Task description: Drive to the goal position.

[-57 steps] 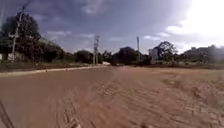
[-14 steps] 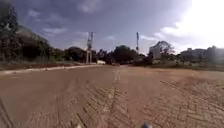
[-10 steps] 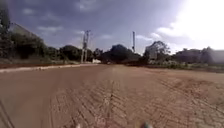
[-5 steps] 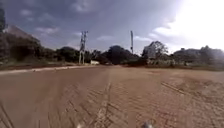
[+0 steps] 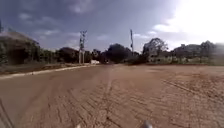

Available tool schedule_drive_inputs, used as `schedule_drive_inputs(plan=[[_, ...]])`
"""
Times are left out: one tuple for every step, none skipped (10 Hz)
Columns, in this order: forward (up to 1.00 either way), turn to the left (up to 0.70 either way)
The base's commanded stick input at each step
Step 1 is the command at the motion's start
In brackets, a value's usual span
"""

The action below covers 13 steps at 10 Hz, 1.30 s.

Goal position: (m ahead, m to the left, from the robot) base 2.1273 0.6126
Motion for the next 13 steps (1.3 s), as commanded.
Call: schedule_drive_inputs(plan=[[0.70,0.00],[0.70,-0.09],[0.70,-0.26],[0.70,-0.32],[0.70,-0.25],[0.70,-0.19],[0.70,-0.13],[0.70,-0.06],[0.70,0.00],[0.70,0.00],[0.70,-0.09],[0.70,-0.20],[0.70,-0.31]])
